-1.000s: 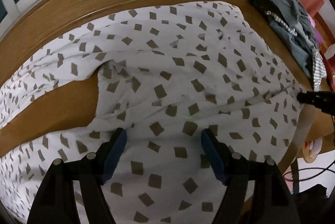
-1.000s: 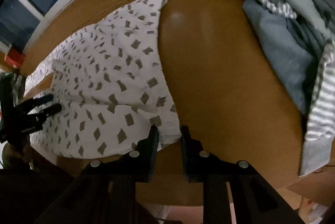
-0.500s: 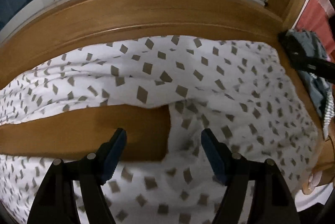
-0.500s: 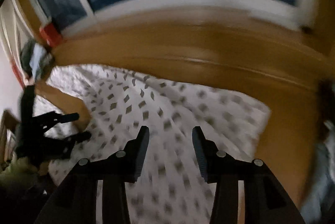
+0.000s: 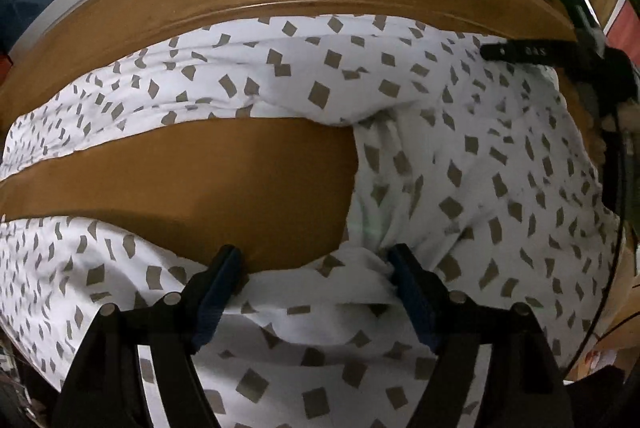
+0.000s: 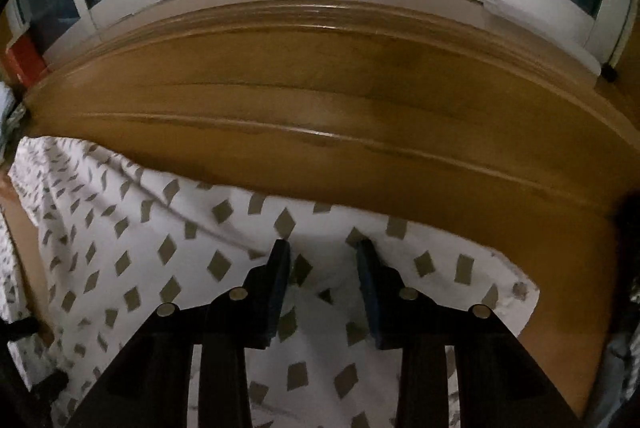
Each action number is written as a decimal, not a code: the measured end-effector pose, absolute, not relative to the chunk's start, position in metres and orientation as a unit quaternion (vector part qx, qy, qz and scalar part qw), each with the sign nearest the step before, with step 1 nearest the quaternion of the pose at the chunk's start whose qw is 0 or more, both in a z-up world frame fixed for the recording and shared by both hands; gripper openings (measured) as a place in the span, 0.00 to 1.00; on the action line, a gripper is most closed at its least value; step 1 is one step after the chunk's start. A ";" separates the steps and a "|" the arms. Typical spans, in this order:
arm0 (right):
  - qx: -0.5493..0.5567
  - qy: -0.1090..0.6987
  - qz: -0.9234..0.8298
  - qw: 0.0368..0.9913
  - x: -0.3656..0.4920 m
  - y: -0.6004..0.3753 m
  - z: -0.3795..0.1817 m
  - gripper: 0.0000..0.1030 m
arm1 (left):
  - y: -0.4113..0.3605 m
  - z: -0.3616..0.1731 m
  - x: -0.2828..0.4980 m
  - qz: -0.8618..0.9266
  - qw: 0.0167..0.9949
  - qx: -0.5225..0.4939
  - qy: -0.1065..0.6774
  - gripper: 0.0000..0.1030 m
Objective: Fold clothes
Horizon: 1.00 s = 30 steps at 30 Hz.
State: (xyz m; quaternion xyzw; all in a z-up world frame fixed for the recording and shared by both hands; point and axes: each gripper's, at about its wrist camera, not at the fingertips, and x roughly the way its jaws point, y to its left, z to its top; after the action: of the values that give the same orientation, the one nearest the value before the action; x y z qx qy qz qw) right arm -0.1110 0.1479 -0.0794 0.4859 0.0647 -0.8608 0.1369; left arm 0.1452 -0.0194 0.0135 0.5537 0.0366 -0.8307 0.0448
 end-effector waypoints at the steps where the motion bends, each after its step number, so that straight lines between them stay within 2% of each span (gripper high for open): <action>1: 0.487 0.062 -0.860 0.140 -0.111 0.148 -0.080 0.33 | -0.020 0.014 0.145 -0.830 0.043 0.555 0.037 0.74; 6: 0.488 -0.031 -0.850 0.194 -0.088 0.166 -0.059 0.34 | -0.021 0.016 0.133 -0.831 0.029 0.554 0.047 0.72; 8: 0.488 -0.081 -0.841 0.222 -0.069 0.176 -0.046 0.43 | -0.024 0.020 0.134 -0.832 0.024 0.551 0.053 0.72; 13: 0.500 -0.310 -0.763 0.267 -0.001 0.189 -0.049 0.44 | -0.035 0.028 0.138 -0.837 0.026 0.543 0.063 0.72; 18: 0.554 -0.315 -0.731 0.243 0.060 0.154 -0.069 0.44 | -0.052 0.034 0.147 -0.841 0.037 0.534 0.076 0.72; 20: 0.553 -0.310 -0.738 0.233 0.072 0.149 -0.059 0.45 | -0.061 0.038 0.155 -0.844 0.044 0.528 0.081 0.72; 21: 0.552 -0.307 -0.740 0.230 0.077 0.147 -0.054 0.51 | -0.066 0.040 0.160 -0.846 0.048 0.525 0.084 0.72; 22: 0.550 -0.304 -0.741 0.237 0.077 0.143 -0.048 0.73 | -0.070 0.042 0.165 -0.848 0.053 0.521 0.085 0.72; 23: 0.547 -0.303 -0.741 0.245 0.077 0.139 -0.042 0.82 | -0.074 0.043 0.168 -0.850 0.060 0.516 0.083 0.72; 25: 0.526 -0.301 -0.752 0.261 0.075 0.136 -0.027 0.82 | -0.088 0.048 0.176 -0.857 0.077 0.504 0.073 0.72; 30: 0.483 -0.203 -0.819 0.235 0.073 0.105 0.001 0.81 | -0.137 0.055 0.184 -0.864 0.108 0.485 0.077 0.72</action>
State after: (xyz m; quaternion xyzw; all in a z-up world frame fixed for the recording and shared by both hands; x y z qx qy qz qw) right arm 0.0728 0.1054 0.0006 0.4833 -0.2030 -0.8186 0.2348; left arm 0.1836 -0.1372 0.0545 0.4854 0.0771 -0.8641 0.1084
